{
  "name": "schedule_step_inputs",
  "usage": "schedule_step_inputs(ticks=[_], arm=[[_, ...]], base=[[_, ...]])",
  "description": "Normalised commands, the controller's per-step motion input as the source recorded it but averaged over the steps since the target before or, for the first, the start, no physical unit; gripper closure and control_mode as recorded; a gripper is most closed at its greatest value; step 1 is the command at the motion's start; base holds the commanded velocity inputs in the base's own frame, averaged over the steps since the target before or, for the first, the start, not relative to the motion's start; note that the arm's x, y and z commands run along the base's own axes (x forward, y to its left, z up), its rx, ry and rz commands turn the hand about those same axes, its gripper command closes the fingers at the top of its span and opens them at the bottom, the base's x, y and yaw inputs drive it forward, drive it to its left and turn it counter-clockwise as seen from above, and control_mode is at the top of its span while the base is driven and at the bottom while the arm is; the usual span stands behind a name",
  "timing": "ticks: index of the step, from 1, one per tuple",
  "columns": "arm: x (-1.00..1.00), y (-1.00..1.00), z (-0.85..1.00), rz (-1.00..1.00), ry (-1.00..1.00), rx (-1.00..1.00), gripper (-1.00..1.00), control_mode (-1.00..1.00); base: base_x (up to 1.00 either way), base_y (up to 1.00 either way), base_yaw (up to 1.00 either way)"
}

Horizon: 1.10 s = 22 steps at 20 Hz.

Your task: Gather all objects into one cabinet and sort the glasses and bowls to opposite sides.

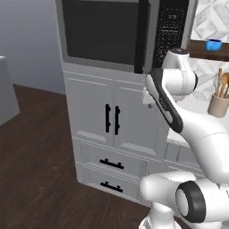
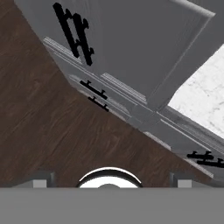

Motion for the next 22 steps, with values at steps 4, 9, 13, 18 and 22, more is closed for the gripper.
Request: schedule_step_inputs(ticks=[4, 9, 13, 18, 22], arm=[[0.00, 0.00, 0.00, 0.00, 0.00, 0.00, -1.00, 1.00], [0.00, 0.00, 0.00, 0.00, 0.00, 0.00, -1.00, 1.00], [0.00, 0.00, 0.00, 0.00, 0.00, 0.00, -1.00, 1.00], [0.00, 0.00, 0.00, 0.00, 0.00, 0.00, -1.00, 1.00], [0.00, 0.00, 0.00, 0.00, 0.00, 0.00, -1.00, 1.00]], base=[[0.01, 0.09, 0.41], [0.15, 0.08, 0.42], [0.21, 0.09, 0.40], [0.29, 0.07, 0.38], [0.32, 0.09, 0.38]])
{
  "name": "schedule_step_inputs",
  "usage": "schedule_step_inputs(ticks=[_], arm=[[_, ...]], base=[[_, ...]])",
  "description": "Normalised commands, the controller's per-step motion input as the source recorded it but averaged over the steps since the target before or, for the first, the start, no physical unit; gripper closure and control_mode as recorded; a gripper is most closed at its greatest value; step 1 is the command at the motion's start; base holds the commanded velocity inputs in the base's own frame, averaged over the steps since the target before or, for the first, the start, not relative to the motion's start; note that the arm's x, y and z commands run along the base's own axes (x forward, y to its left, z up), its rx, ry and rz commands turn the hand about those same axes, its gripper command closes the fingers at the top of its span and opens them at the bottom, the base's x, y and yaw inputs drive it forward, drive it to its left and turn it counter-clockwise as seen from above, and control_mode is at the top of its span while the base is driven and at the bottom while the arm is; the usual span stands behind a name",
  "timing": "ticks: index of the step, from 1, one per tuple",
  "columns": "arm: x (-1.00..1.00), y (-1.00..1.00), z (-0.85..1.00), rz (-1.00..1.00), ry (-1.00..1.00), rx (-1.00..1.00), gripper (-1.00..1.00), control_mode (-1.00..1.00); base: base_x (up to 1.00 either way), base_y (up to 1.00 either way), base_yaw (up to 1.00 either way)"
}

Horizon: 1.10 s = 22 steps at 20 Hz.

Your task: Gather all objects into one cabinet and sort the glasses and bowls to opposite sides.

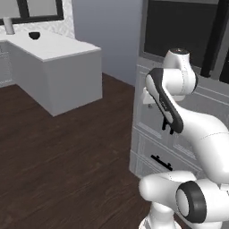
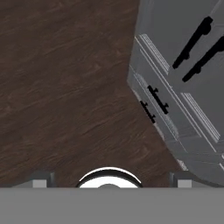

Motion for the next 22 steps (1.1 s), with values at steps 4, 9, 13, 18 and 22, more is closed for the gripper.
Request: schedule_step_inputs(ticks=[4, 9, 13, 18, 22], arm=[[0.00, 0.00, 0.00, 0.00, 0.00, 0.00, -1.00, 1.00], [0.00, 0.00, 0.00, 0.00, 0.00, 0.00, -1.00, 1.00], [0.00, 0.00, 0.00, 0.00, 0.00, 0.00, -1.00, 1.00], [0.00, 0.00, 0.00, 0.00, 0.00, 0.00, -1.00, 1.00], [0.00, 0.00, 0.00, 0.00, 0.00, 0.00, -1.00, 1.00]], base=[[0.36, 0.09, 0.38], [0.39, 0.12, 0.37], [0.41, 0.10, 0.36], [0.45, 0.12, 0.35], [0.43, 0.16, 0.33]])
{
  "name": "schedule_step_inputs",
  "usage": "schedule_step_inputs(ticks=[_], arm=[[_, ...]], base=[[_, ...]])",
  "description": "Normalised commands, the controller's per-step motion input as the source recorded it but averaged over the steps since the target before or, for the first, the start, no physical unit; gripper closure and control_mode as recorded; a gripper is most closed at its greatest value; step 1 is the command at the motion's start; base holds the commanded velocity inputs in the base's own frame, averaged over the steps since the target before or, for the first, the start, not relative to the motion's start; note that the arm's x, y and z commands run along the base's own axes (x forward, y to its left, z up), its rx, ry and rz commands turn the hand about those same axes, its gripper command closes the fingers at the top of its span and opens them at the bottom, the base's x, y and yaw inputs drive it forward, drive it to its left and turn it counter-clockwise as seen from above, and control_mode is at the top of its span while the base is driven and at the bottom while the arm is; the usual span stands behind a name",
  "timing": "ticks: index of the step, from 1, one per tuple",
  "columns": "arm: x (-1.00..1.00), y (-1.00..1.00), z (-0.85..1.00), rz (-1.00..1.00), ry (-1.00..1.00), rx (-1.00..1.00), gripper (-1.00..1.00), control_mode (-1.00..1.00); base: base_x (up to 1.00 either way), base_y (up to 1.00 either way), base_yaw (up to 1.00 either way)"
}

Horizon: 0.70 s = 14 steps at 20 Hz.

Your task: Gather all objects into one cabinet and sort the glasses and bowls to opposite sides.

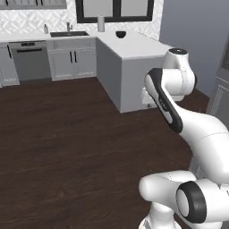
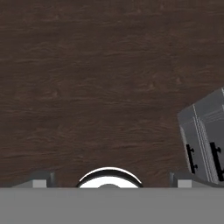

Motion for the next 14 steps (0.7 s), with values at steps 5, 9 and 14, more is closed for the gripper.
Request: schedule_step_inputs(ticks=[5, 9, 14], arm=[[0.00, 0.00, 0.00, 0.00, 0.00, 0.00, -1.00, 1.00], [0.00, 0.00, 0.00, 0.00, 0.00, 0.00, -1.00, 1.00], [0.00, 0.00, 0.00, 0.00, 0.00, 0.00, -1.00, 1.00]], base=[[0.41, 0.19, 0.30], [0.41, 0.21, 0.27], [0.42, 0.23, 0.23]])
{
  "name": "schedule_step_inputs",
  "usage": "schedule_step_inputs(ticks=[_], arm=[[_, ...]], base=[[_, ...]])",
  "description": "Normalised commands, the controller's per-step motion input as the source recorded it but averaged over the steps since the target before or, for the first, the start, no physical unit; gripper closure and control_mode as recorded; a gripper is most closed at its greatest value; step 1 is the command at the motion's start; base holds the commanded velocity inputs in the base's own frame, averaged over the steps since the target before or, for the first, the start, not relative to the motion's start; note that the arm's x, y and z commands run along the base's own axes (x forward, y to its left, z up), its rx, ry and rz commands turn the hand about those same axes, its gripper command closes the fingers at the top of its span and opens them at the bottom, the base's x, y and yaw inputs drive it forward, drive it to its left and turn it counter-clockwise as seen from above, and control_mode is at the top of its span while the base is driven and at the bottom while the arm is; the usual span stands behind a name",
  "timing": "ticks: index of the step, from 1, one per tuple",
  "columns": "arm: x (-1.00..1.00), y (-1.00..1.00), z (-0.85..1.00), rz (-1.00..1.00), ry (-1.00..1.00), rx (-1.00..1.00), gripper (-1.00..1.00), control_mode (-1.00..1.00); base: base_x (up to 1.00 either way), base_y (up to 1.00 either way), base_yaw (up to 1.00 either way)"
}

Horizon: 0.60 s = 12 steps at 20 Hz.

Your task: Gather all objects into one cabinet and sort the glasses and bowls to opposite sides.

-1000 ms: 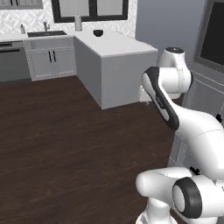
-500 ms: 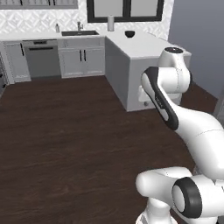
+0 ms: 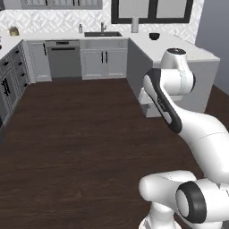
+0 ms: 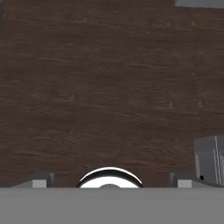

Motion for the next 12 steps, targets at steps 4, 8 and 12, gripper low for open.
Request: schedule_step_inputs(ticks=[4, 8, 12], arm=[[0.00, 0.00, 0.00, 0.00, 0.00, 0.00, -1.00, 1.00], [0.00, 0.00, 0.00, 0.00, 0.00, 0.00, -1.00, 1.00], [0.00, 0.00, 0.00, 0.00, 0.00, 0.00, -1.00, 1.00]], base=[[0.43, 0.27, 0.19], [0.21, 0.11, 0.10], [0.15, 0.19, 0.00]])
